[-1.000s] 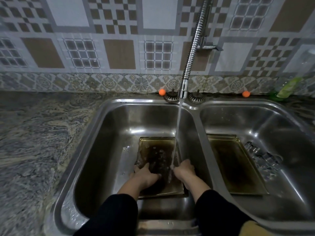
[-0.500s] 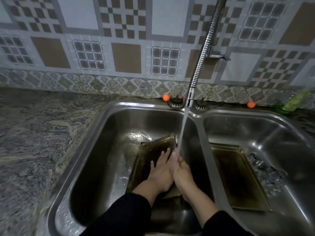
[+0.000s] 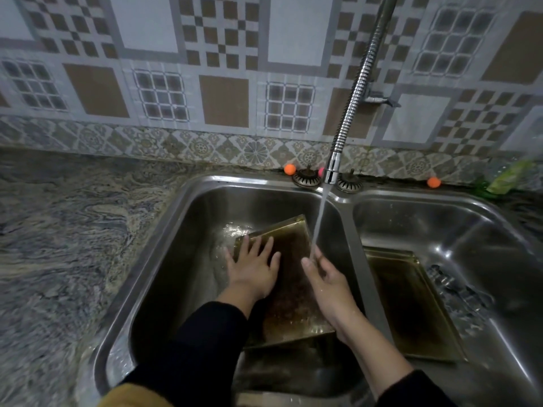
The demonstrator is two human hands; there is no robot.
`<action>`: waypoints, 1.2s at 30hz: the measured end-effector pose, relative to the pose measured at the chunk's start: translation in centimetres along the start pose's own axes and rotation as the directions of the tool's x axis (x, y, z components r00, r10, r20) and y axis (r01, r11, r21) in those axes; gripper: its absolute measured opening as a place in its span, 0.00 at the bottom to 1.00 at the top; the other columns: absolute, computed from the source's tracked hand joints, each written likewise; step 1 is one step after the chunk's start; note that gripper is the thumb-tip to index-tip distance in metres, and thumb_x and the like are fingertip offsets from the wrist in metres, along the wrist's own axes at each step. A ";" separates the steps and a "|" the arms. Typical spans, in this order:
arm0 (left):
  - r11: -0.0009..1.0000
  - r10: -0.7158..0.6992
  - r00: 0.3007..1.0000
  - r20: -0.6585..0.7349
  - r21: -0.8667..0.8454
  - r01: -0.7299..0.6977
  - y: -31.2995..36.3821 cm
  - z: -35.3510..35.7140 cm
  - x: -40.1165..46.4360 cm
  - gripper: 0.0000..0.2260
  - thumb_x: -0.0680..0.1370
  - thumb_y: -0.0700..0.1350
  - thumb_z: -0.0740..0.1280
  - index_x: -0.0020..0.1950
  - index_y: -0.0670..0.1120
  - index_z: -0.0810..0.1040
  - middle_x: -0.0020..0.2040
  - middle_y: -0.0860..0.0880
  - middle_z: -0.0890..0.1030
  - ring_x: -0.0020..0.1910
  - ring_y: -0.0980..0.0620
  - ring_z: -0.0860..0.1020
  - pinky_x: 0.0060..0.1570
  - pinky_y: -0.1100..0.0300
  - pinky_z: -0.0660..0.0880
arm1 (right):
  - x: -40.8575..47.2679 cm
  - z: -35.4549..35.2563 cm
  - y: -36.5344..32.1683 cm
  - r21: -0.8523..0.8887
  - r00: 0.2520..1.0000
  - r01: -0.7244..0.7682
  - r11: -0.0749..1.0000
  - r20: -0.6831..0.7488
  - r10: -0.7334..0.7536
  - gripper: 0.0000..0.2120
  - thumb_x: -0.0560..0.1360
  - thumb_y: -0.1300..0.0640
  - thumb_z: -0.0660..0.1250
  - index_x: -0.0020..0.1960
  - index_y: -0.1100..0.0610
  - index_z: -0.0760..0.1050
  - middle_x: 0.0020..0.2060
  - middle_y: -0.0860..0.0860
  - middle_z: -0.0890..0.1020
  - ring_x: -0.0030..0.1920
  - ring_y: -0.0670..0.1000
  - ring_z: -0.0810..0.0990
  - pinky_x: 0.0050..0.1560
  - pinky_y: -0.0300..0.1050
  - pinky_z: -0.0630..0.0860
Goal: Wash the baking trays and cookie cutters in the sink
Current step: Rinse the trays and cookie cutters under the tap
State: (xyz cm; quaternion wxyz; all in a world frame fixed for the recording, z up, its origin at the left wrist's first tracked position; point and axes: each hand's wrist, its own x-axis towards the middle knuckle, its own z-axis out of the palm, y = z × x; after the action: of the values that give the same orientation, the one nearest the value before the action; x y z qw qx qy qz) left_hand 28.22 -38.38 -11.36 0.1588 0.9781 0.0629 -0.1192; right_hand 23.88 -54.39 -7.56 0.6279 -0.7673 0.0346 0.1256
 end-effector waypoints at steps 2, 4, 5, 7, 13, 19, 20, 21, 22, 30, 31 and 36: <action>0.997 -0.072 0.997 0.007 -0.014 0.072 -1.2 -0.1 -0.7 0.26 0.81 0.62 0.41 0.78 0.57 0.45 0.79 0.51 0.41 0.77 0.44 0.40 0.71 0.37 0.38 | -0.1 0.0 -0.1 0.030 1.000 -0.002 1.000 -0.013 0.002 0.28 0.77 0.44 0.63 0.74 0.38 0.56 0.68 0.47 0.72 0.65 0.48 0.72 0.66 0.51 0.71; 0.970 -0.140 0.990 0.020 -0.199 0.141 -2.0 -0.3 -1.4 0.28 0.81 0.61 0.46 0.79 0.53 0.44 0.78 0.49 0.36 0.77 0.39 0.48 0.74 0.42 0.49 | 0.0 -0.1 -0.2 0.048 1.000 0.011 0.999 -0.010 -0.011 0.29 0.77 0.49 0.64 0.74 0.39 0.57 0.64 0.46 0.75 0.59 0.44 0.75 0.61 0.46 0.73; 0.944 -0.160 0.987 -0.005 -0.294 0.151 -2.1 -0.3 -1.5 0.29 0.82 0.59 0.49 0.79 0.51 0.44 0.78 0.47 0.37 0.77 0.39 0.52 0.74 0.45 0.54 | 0.1 -0.1 -0.2 0.055 1.000 0.016 0.998 -0.008 -0.016 0.29 0.77 0.51 0.65 0.74 0.39 0.57 0.62 0.45 0.76 0.56 0.43 0.76 0.57 0.43 0.75; 0.864 -0.195 0.976 -0.097 -0.487 0.124 -2.3 -0.4 -1.6 0.28 0.82 0.53 0.56 0.79 0.49 0.49 0.78 0.43 0.53 0.74 0.42 0.61 0.72 0.48 0.60 | 0.4 -0.4 -0.3 0.039 1.000 0.021 0.999 -0.016 -0.020 0.30 0.77 0.52 0.66 0.74 0.38 0.57 0.61 0.45 0.76 0.55 0.42 0.76 0.55 0.41 0.76; 0.539 -0.312 0.925 -0.218 -0.842 -0.017 -2.1 -2.0 -3.0 0.15 0.83 0.42 0.54 0.67 0.49 0.72 0.48 0.54 0.78 0.49 0.57 0.76 0.53 0.59 0.69 | 2.1 -1.2 -0.1 -0.469 0.996 -0.010 0.883 0.076 0.052 0.36 0.77 0.42 0.61 0.77 0.41 0.42 0.74 0.50 0.63 0.72 0.54 0.65 0.70 0.52 0.64; 0.525 -0.324 0.888 -0.327 -0.843 -0.119 -0.1 -2.9 -3.4 0.18 0.83 0.46 0.54 0.72 0.54 0.68 0.61 0.51 0.78 0.60 0.52 0.76 0.66 0.50 0.70 | 3.1 -0.1 -2.0 -0.669 0.988 -0.033 0.743 0.092 0.127 0.31 0.79 0.36 0.49 0.77 0.42 0.40 0.76 0.55 0.37 0.76 0.59 0.39 0.74 0.61 0.43; 0.534 -0.325 0.879 -0.348 -0.835 -0.133 0.6 -3.2 -3.6 0.19 0.83 0.46 0.54 0.74 0.54 0.66 0.64 0.50 0.77 0.63 0.52 0.74 0.68 0.53 0.68 | 3.2 0.1 -2.7 -0.688 0.994 0.002 0.726 0.084 0.076 0.30 0.79 0.37 0.47 0.77 0.42 0.41 0.76 0.54 0.36 0.76 0.57 0.36 0.73 0.61 0.40; 0.552 -0.318 0.873 -0.370 -0.821 -0.147 1.2 -3.4 -3.9 0.20 0.83 0.45 0.55 0.75 0.53 0.64 0.67 0.51 0.75 0.66 0.52 0.73 0.68 0.57 0.65 | 3.5 0.3 -3.5 -0.691 0.996 0.047 0.721 0.087 0.019 0.29 0.80 0.38 0.47 0.77 0.42 0.41 0.77 0.53 0.38 0.76 0.56 0.36 0.73 0.60 0.40; 0.574 -0.296 0.870 -0.395 -0.801 -0.168 2.0 -3.6 -4.3 0.21 0.83 0.45 0.56 0.76 0.51 0.62 0.68 0.51 0.74 0.67 0.53 0.71 0.66 0.61 0.64 | 3.7 0.5 -4.3 -0.661 0.994 0.097 0.744 0.098 -0.042 0.29 0.80 0.39 0.47 0.77 0.43 0.42 0.77 0.52 0.40 0.77 0.55 0.38 0.74 0.55 0.43; 0.763 0.027 0.782 -0.623 -0.493 -0.419 7.5 -1.6 -7.1 0.21 0.81 0.47 0.58 0.74 0.56 0.64 0.66 0.56 0.76 0.57 0.55 0.78 0.53 0.57 0.76 | 4.7 0.7 -10.4 -0.269 0.987 0.045 0.962 -0.139 -0.085 0.28 0.78 0.37 0.53 0.75 0.45 0.56 0.50 0.55 0.80 0.50 0.57 0.79 0.52 0.49 0.74; 0.774 0.058 0.778 -0.625 -0.464 -0.431 8.0 -1.3 -7.4 0.21 0.81 0.48 0.58 0.74 0.58 0.65 0.65 0.57 0.76 0.56 0.55 0.79 0.50 0.56 0.77 | 4.9 0.6 -10.5 -0.145 0.983 0.021 0.989 -0.175 -0.047 0.25 0.78 0.39 0.56 0.73 0.46 0.59 0.43 0.52 0.79 0.42 0.54 0.79 0.45 0.48 0.75; 0.728 0.202 0.802 -0.562 -0.462 -0.507 8.9 -1.2 -7.6 0.21 0.83 0.47 0.54 0.76 0.57 0.60 0.75 0.60 0.60 0.73 0.61 0.61 0.71 0.58 0.63 | 4.8 -1.2 -9.7 0.273 0.978 0.067 0.960 -0.207 -0.010 0.18 0.82 0.55 0.54 0.69 0.39 0.64 0.56 0.55 0.79 0.47 0.52 0.79 0.42 0.45 0.76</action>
State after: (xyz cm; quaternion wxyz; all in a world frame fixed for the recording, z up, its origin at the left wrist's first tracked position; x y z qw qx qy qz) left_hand 22.59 -47.06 -5.70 0.4551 0.8692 -0.0608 0.1837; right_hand 30.79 -53.03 0.81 0.7252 -0.6805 0.1011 0.0280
